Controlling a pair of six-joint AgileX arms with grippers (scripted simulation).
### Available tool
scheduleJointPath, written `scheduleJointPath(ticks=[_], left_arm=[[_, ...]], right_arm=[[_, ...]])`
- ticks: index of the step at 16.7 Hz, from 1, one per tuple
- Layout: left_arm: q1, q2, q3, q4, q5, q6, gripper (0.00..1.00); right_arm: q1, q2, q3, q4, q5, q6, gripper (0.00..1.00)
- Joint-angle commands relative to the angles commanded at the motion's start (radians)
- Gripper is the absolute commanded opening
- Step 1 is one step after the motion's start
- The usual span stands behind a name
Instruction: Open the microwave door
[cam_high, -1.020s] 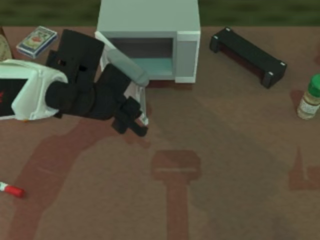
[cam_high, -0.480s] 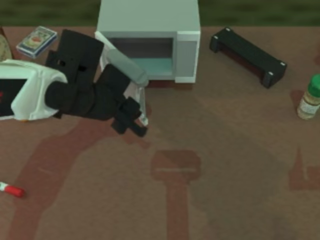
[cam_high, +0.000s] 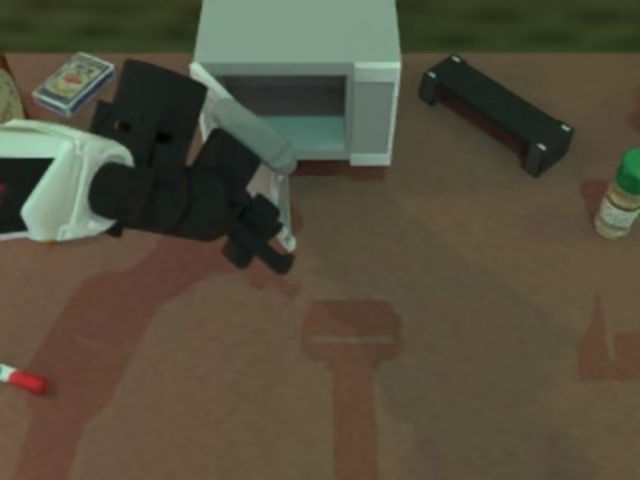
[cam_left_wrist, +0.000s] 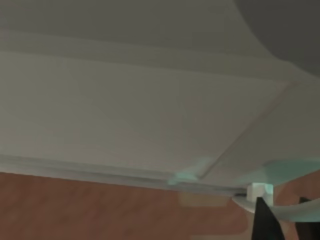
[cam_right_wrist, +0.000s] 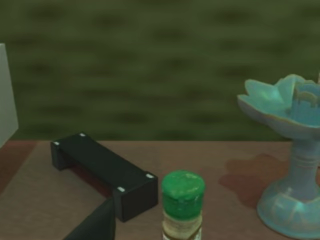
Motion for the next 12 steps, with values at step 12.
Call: scheduleJointPath(ticks=[12], left_arm=[[0.01,-0.003,-0.004,-0.012,0.026,0.03,0.0]], right_arm=[[0.0,0.0,0.0,0.0,0.0,0.0,1.0]])
